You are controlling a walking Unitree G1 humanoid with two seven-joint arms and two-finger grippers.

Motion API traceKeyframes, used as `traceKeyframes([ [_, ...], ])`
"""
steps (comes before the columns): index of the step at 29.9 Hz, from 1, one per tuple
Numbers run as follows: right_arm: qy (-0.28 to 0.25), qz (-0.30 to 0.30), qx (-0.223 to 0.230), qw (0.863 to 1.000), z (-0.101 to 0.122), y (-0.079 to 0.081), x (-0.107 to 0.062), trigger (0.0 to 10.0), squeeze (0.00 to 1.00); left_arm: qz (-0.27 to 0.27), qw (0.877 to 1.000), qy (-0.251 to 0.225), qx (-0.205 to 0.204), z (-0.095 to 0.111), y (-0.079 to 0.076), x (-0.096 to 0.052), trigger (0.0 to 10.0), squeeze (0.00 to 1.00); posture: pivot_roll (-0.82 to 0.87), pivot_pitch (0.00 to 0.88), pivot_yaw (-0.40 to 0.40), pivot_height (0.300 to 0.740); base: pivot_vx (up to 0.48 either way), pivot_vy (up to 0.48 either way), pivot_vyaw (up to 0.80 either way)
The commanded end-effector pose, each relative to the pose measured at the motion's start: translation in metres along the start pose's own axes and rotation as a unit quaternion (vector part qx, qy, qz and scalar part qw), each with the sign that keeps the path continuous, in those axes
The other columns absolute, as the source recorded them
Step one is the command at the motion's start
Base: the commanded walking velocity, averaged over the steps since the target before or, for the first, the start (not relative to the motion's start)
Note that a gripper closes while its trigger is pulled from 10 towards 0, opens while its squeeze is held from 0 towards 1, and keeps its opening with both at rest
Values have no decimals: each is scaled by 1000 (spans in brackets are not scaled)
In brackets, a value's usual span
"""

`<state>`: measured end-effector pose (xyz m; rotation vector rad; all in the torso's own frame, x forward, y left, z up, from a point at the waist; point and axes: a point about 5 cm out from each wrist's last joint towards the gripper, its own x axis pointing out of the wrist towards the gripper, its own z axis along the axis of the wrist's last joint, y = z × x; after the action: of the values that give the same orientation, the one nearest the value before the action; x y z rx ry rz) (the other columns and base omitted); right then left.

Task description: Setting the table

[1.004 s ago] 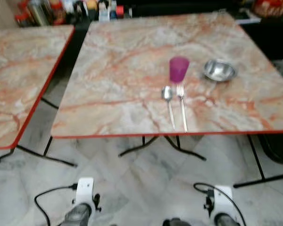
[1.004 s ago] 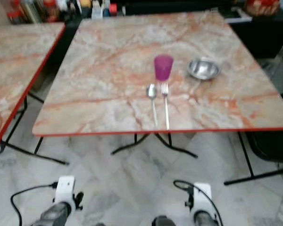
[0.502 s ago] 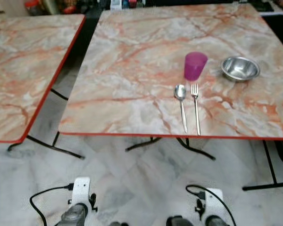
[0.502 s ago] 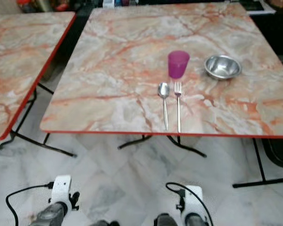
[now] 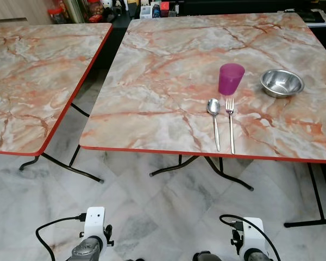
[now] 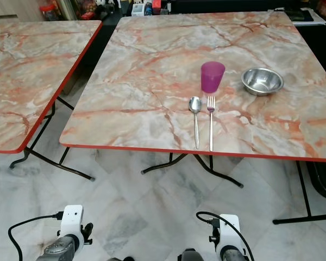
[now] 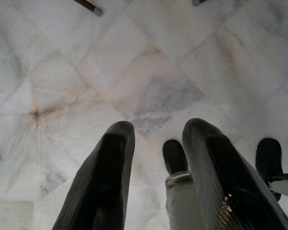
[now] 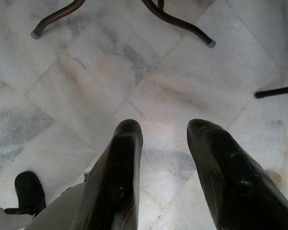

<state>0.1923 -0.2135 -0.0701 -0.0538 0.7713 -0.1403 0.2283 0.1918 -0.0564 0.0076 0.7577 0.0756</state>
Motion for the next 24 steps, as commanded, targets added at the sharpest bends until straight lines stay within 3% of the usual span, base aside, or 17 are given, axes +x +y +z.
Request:
traceKeyframes([
  [1,12,7,1,1000,-7,3,-2,10000,0,8,1000,15,-6,-10,4,-3,10000,0,-179,120,52,740,0,0,0],
  [6,10,14,-2,1000,-3,7,0,10000,0,11,1000,17,-24,-14,0,-3,10000,0,-189,99,28,740,0,0,0],
  [24,27,17,-10,999,-10,7,-2,10000,0,10,1000,13,-20,-16,-6,-4,10000,0,-160,83,20,740,0,-29,0],
])
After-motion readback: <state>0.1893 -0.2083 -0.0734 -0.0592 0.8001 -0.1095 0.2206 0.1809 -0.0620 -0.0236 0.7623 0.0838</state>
